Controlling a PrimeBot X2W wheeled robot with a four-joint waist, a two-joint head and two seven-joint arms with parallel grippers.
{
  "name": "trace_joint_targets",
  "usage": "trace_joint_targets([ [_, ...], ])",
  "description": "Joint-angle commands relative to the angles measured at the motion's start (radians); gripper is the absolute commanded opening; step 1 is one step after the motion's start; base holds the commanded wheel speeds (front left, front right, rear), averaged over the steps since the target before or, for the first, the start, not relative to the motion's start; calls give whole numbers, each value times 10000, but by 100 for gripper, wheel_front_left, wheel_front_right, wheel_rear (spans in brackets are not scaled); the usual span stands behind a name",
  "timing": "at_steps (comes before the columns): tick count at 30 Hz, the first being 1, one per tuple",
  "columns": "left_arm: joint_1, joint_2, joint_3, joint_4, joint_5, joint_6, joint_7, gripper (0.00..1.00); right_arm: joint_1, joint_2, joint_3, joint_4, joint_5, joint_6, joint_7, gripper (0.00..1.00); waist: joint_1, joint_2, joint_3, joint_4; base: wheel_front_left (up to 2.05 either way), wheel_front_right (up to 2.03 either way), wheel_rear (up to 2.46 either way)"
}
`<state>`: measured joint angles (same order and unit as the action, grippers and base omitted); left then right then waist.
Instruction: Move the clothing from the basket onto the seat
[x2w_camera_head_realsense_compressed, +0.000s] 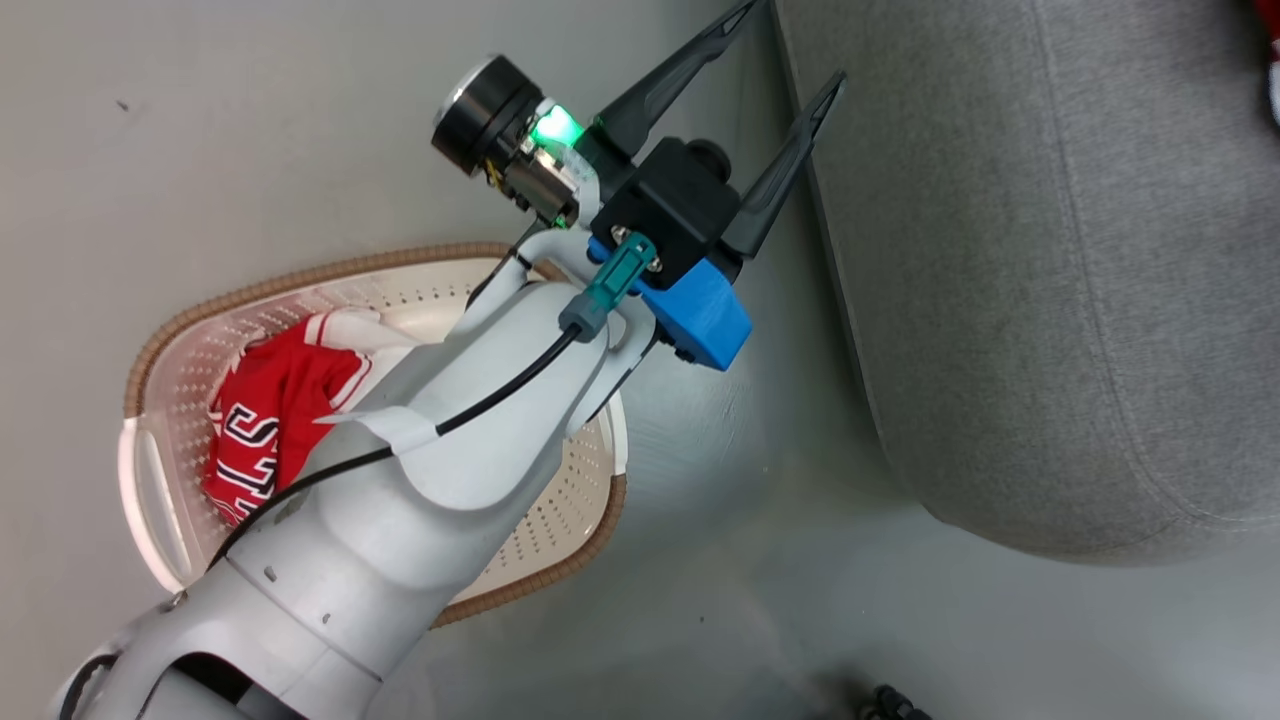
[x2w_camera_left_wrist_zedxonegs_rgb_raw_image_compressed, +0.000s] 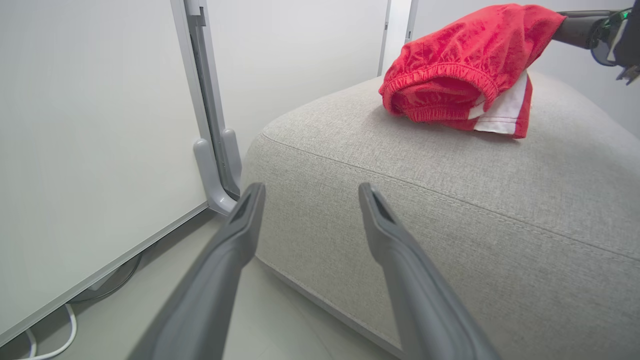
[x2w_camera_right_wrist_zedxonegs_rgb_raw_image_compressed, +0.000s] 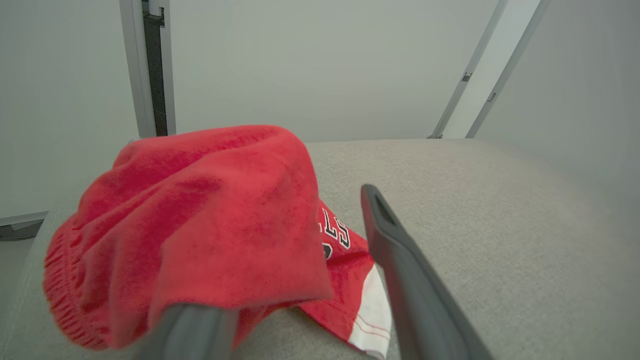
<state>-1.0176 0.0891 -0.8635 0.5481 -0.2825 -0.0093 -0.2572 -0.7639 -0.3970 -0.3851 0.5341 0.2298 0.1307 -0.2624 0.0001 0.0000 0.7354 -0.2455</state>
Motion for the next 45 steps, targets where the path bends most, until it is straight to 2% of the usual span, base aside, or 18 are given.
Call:
trace_joint_targets([
  [1, 204, 8, 68, 14, -83, 29, -52, 100, 519, 87, 14, -157, -26, 1, -36, 100, -1, 0, -512, -1, 0, 0, 0],
  [15, 2417, 48, 1051, -816, -433, 144, -92, 100, 4336, 579, 557, -1061, -448, 1, -38, 100, -1, 0, -3239, 67, 0, 0, 0],
  [20, 3360, 73, 1549, -1124, -436, 142, -93, 100, 5208, 713, 763, -1190, -464, 3, -38, 100, -1, 0, -4125, 232, 0, 0, 0],
  [27, 4603, 90, 2407, -1743, -312, 253, -94, 100, 6037, 1049, 1207, -2272, -363, 3, -36, 100, -1, 0, -5109, 730, 0, 0, 0],
  [35, 6378, 193, 4143, -2974, 128, 434, -85, 100, 6734, 1624, 2087, -3987, -496, 3, -38, 100, -1, 0, -6072, 1523, 0, 0, 0],
  [45, 7902, 155, 6071, -3853, 924, 285, -85, 100, 6895, 2181, 3118, -4599, -419, 3, -38, 100, -1, 0, -6604, 2216, 0, 0, 0],
])
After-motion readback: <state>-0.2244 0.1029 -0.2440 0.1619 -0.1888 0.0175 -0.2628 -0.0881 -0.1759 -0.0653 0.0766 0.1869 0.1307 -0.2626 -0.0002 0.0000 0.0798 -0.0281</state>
